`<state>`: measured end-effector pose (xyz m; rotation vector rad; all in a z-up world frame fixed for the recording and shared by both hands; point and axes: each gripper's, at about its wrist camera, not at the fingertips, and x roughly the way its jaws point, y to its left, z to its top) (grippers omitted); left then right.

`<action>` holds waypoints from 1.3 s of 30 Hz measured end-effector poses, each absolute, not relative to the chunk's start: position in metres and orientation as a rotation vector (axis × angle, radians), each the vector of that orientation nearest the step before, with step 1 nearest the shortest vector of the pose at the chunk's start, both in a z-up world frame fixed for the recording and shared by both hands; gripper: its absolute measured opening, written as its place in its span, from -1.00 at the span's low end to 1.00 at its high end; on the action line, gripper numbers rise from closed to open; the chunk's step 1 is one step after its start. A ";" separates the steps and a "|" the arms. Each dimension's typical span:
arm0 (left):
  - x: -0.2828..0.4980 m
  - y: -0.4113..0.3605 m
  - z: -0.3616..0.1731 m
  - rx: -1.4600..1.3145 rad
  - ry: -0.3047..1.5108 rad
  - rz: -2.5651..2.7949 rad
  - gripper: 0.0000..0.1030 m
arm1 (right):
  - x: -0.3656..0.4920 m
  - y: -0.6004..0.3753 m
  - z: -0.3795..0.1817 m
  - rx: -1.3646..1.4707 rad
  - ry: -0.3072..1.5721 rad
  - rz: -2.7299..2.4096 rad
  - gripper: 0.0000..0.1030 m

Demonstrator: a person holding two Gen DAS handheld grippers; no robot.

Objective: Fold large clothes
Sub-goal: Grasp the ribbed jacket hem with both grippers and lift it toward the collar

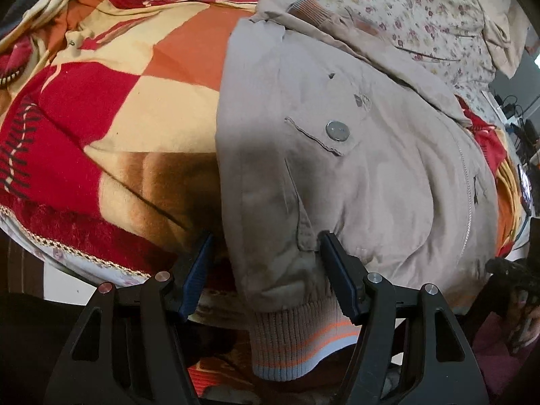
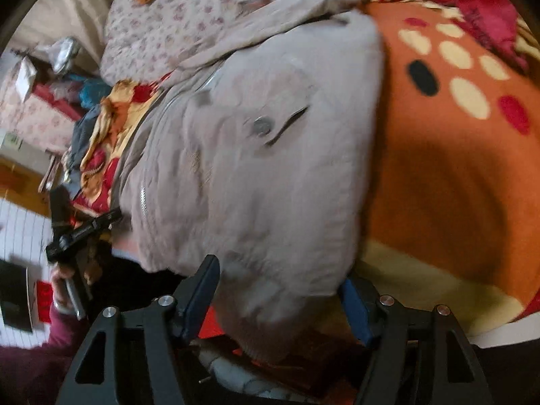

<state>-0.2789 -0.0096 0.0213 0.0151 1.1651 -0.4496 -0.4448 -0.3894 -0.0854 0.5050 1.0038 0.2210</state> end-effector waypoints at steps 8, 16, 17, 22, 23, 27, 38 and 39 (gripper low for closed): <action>-0.277 -0.012 0.020 0.014 1.160 -0.445 0.28 | -0.442 -0.369 -0.086 0.433 1.027 0.293 -0.07; -0.281 -0.010 0.018 0.037 1.160 -0.447 0.28 | -0.442 -0.360 -0.092 0.392 1.094 0.282 0.11; -0.282 -0.010 0.018 0.040 1.157 -0.448 0.28 | -0.442 -0.359 -0.094 0.391 1.114 0.282 0.11; -0.284 -0.010 0.016 0.048 1.156 -0.447 0.28 | -0.441 -0.357 -0.096 0.379 1.122 0.305 0.11; -0.284 -0.010 0.016 0.050 1.159 -0.449 0.28 | -0.441 -0.355 -0.094 0.372 1.119 0.318 0.07; -0.284 -0.009 0.015 0.041 1.166 -0.453 0.28 | -0.445 -0.360 -0.086 0.402 1.067 0.353 -0.11; -0.284 -0.013 0.011 0.040 1.185 -0.485 0.55 | -0.430 -0.339 -0.117 0.385 1.191 0.386 0.04; -0.285 -0.013 0.011 0.042 1.184 -0.489 0.55 | -0.430 -0.341 -0.115 0.402 1.177 0.381 0.00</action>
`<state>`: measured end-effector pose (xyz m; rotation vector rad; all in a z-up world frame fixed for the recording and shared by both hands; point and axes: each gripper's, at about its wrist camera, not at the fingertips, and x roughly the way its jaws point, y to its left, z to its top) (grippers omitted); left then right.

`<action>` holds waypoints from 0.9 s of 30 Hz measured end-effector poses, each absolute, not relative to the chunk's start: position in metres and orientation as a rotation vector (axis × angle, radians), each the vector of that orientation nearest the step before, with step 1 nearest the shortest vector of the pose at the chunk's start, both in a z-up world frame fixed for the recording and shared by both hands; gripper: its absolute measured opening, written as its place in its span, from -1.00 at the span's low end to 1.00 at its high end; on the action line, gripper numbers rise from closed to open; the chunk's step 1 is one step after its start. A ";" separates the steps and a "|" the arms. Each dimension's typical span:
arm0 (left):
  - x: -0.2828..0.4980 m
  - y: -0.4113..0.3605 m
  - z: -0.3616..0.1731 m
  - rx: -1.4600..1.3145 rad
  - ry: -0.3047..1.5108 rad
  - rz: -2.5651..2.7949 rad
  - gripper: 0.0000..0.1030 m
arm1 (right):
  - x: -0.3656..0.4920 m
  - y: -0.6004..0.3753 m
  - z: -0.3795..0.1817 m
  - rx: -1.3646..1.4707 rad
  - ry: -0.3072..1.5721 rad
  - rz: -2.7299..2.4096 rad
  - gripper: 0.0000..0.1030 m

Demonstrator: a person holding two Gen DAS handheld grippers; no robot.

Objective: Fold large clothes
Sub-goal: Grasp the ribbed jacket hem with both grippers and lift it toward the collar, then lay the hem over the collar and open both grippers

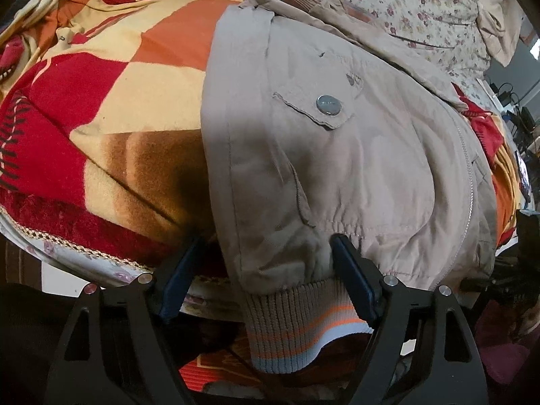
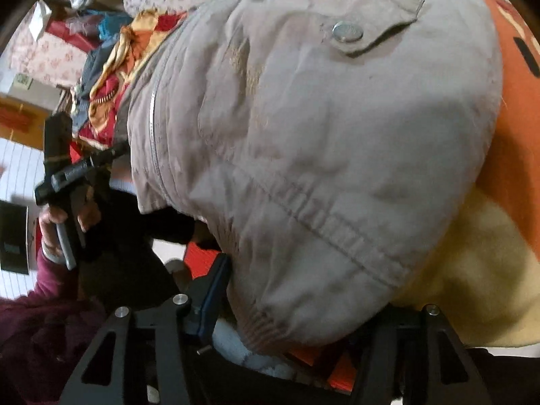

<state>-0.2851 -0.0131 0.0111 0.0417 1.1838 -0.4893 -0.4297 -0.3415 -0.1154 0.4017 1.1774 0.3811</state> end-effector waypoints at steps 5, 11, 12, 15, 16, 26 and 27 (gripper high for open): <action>-0.288 -0.009 0.014 0.011 1.208 -0.561 -0.40 | -0.440 -0.349 -0.098 0.427 1.103 0.379 -0.54; -0.287 -0.001 0.052 -0.109 1.167 -0.663 -0.71 | -0.455 -0.354 -0.055 0.448 0.976 0.448 -0.65; -0.285 0.000 0.060 -0.129 1.154 -0.676 -0.71 | -0.455 -0.355 -0.049 0.455 0.958 0.458 -0.65; -0.271 0.001 0.095 -0.171 1.078 -0.703 -0.71 | -0.450 -0.366 -0.019 0.489 0.862 0.491 -0.66; -0.265 -0.001 0.106 -0.180 1.053 -0.707 -0.71 | -0.445 -0.369 -0.009 0.497 0.826 0.494 -0.66; -0.146 -0.058 0.179 -0.210 0.829 -0.641 -0.71 | -0.346 -0.431 0.072 0.535 0.580 0.325 -0.66; -0.130 -0.065 0.178 -0.215 0.828 -0.631 -0.71 | -0.331 -0.435 0.075 0.534 0.577 0.304 -0.66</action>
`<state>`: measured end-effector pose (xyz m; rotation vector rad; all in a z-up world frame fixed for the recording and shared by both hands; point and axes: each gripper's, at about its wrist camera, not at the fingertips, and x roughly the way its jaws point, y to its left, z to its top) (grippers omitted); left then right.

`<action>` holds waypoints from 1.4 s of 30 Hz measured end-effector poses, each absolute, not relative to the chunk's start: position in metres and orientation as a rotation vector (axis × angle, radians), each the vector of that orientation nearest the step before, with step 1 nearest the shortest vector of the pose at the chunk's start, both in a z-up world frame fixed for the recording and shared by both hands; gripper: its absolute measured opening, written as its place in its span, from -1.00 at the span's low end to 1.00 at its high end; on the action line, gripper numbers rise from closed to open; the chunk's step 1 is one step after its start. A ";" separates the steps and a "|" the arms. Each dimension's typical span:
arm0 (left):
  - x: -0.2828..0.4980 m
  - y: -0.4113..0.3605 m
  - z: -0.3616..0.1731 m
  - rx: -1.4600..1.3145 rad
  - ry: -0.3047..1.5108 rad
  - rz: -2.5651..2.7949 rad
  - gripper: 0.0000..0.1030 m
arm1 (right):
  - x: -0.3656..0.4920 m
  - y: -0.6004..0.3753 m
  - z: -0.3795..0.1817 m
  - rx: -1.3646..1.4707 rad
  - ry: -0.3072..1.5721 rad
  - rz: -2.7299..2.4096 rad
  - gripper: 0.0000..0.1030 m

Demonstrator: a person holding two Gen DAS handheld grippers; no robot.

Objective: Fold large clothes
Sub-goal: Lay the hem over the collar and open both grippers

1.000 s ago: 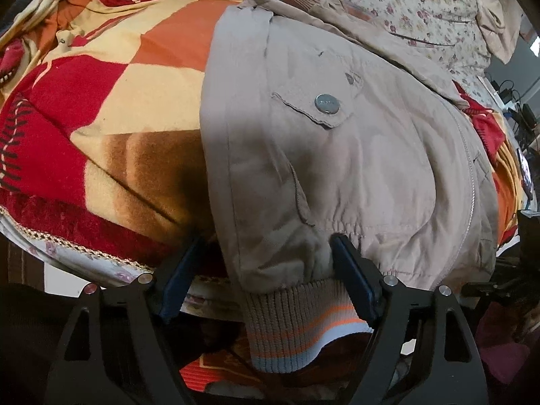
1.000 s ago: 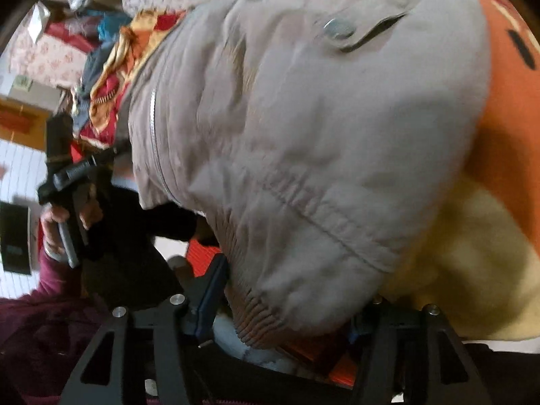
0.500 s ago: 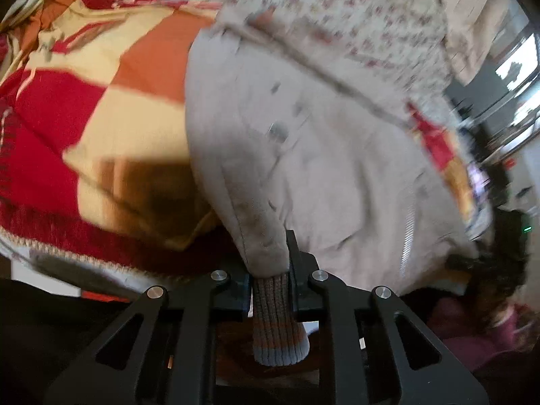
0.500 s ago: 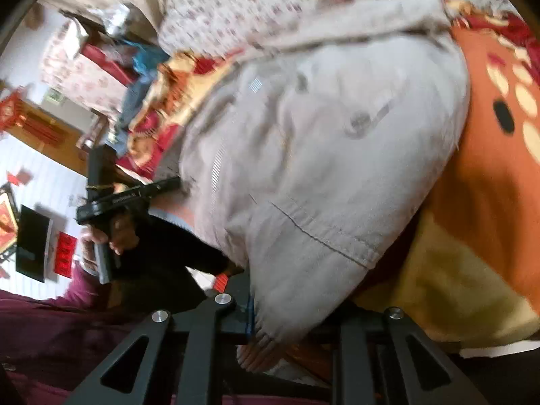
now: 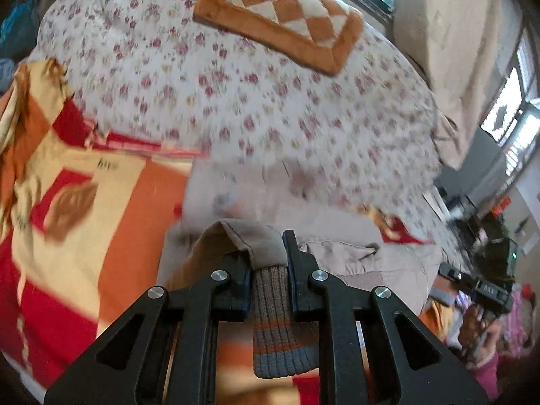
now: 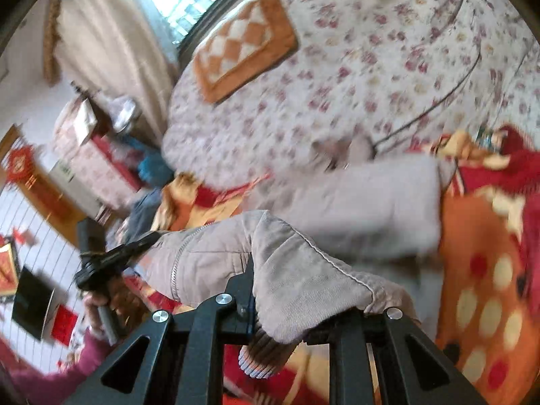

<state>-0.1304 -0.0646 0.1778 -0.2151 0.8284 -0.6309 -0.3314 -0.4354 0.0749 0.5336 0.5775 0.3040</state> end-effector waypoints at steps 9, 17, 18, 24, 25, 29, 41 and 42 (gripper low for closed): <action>-0.013 -0.136 0.129 -0.207 0.885 -0.519 -0.72 | -0.208 -0.492 0.044 0.578 0.640 0.109 -0.66; 0.028 -0.156 0.086 -0.155 0.937 -0.480 -0.43 | -0.149 -0.524 -0.002 0.607 0.701 0.065 -0.23; 0.029 -0.155 0.087 -0.148 0.943 -0.478 -0.34 | -0.147 -0.527 -0.006 0.623 0.720 0.052 -0.20; 0.015 -0.127 0.119 -0.218 0.860 -0.451 0.48 | -0.179 -0.547 0.021 0.653 0.634 -0.038 -0.16; 0.012 -0.128 0.120 -0.193 0.885 -0.442 0.48 | -0.190 -0.544 0.030 0.637 0.594 -0.042 -0.16; -0.003 -0.138 0.108 -0.042 0.939 -0.386 0.48 | -0.191 -0.507 0.038 0.508 0.661 0.085 -0.16; 0.016 -0.136 0.051 0.006 1.088 -0.302 0.48 | -0.118 -0.460 0.004 0.357 0.830 -0.033 0.12; 0.015 -0.135 0.052 0.017 1.070 -0.288 0.48 | -0.116 -0.451 0.008 0.344 0.829 -0.008 0.24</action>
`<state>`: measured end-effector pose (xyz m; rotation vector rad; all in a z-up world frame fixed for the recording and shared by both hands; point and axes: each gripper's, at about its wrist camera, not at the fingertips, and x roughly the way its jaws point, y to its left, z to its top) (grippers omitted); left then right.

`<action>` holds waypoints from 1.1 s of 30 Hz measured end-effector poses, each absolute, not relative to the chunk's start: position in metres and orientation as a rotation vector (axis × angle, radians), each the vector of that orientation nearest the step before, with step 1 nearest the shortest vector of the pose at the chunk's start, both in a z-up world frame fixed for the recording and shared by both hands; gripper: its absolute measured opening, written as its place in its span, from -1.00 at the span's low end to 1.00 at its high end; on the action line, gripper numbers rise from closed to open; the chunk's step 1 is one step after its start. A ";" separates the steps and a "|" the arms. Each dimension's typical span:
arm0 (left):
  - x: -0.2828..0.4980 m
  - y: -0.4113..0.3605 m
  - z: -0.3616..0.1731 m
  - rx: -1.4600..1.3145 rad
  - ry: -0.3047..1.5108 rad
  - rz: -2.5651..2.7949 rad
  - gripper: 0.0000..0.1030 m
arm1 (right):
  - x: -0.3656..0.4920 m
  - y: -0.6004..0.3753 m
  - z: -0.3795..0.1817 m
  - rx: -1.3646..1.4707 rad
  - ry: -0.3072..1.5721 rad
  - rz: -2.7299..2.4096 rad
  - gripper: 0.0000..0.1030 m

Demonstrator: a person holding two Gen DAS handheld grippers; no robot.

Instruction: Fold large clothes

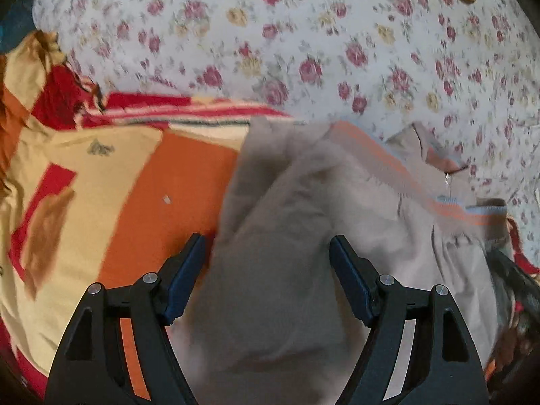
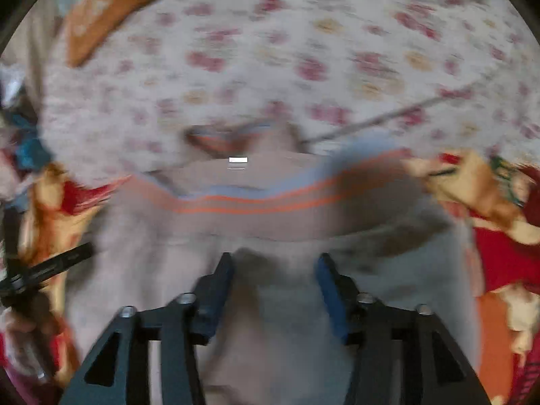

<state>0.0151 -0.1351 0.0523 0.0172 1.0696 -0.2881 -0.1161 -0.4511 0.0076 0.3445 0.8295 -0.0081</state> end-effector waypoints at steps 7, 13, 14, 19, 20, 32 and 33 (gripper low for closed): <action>0.012 -0.131 0.055 -0.003 1.057 -0.267 0.48 | -0.066 -0.399 -0.015 0.141 0.909 -0.053 -0.65; 0.010 -0.136 0.063 -0.016 1.017 -0.272 0.48 | -0.041 -0.424 -0.012 0.250 0.832 -0.117 -0.79; 0.009 -0.139 0.062 -0.005 1.019 -0.278 0.48 | -0.041 -0.425 -0.015 0.259 0.835 -0.114 -0.78; 0.008 -0.144 0.051 0.054 1.028 -0.260 0.48 | -0.080 -0.443 -0.001 0.327 0.811 -0.044 -0.22; 0.008 -0.144 0.049 0.056 1.029 -0.255 0.48 | -0.093 -0.448 0.005 0.343 0.787 -0.044 -0.15; 0.009 -0.150 0.040 0.094 1.001 -0.224 0.48 | -0.128 -0.512 -0.024 0.237 0.837 -0.327 -0.14; 0.009 -0.152 0.040 0.100 1.000 -0.226 0.48 | -0.129 -0.510 -0.022 0.218 0.840 -0.332 -0.14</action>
